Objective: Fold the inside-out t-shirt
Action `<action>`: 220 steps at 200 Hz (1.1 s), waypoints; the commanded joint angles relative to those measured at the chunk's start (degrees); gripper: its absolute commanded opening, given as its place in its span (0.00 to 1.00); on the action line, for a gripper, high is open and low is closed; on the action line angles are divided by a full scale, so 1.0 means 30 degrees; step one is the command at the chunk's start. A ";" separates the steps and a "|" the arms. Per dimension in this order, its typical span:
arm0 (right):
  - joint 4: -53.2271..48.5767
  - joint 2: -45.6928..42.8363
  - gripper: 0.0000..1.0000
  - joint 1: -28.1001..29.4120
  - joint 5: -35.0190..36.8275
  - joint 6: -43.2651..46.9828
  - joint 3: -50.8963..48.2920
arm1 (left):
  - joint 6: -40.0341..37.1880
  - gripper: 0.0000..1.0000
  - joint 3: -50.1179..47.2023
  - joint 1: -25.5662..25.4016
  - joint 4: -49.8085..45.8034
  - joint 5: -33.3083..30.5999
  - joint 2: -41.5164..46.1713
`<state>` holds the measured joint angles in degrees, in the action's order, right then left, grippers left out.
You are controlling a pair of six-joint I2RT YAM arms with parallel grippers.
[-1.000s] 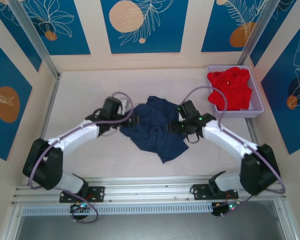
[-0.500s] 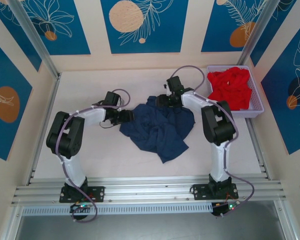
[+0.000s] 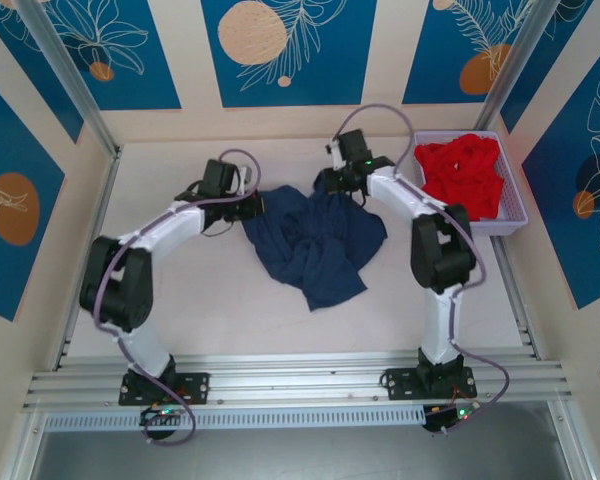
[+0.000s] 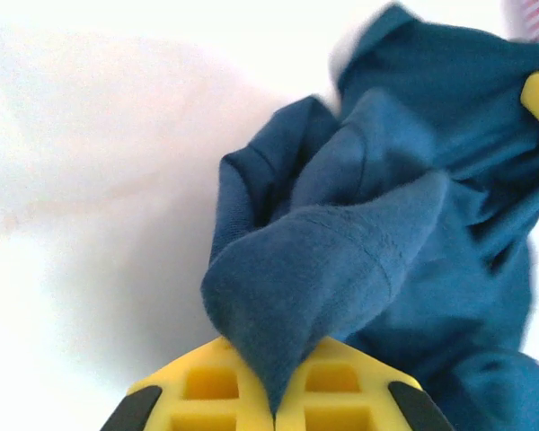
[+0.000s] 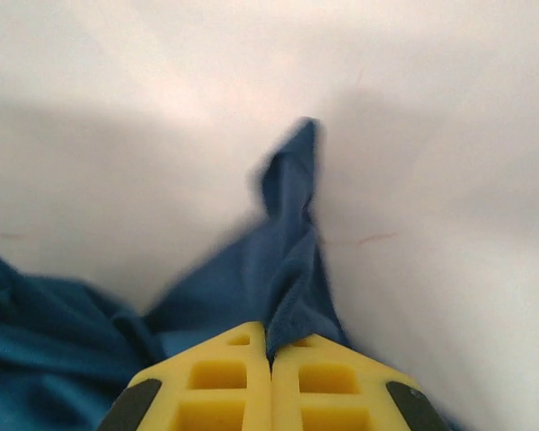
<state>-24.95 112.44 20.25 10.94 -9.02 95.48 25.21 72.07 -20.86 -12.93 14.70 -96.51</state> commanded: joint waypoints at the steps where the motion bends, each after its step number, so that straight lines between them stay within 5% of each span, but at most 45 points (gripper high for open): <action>1: 0.0371 -0.5026 0.00 -0.0390 -0.0500 0.0373 -0.1002 | -0.1924 0.00 0.1092 -0.0033 0.0379 -0.0313 0.3660; 43: 0.1017 -1.2686 0.01 -0.0301 -0.0081 -0.1207 -0.8568 | -0.4419 0.02 -0.2181 -0.2014 0.0153 0.0604 0.8398; 69: 0.0723 -1.6145 0.35 -0.0276 0.0359 -0.3383 -1.4083 | -0.5123 0.38 -0.5326 -0.3591 -0.1055 0.0663 0.9671; 81: 0.0281 -1.6655 0.44 -0.0247 -0.0134 -0.4043 -1.5764 | -0.4895 0.48 -0.6339 -0.3969 -0.1674 0.0695 0.9540; 125: 0.0848 -1.6395 0.53 0.1661 -0.1392 -0.4065 -1.7003 | -0.3671 0.59 -0.7101 -0.4577 -0.2596 -0.0051 0.8826; 157: 0.2578 -1.3495 0.55 0.3508 -0.3191 -0.3709 -1.6460 | -0.2845 0.60 -0.6617 -0.4589 -0.2768 -0.0625 0.7412; 220: 0.3854 -0.8946 0.59 0.5830 -0.1905 -0.2243 -1.5459 | -0.3633 0.65 -0.7096 -0.6232 -0.1883 -0.0117 0.5000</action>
<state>-16.84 82.63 36.91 4.34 -17.89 46.89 16.16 50.30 -36.23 -20.12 13.47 -77.65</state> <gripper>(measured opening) 0.591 0.641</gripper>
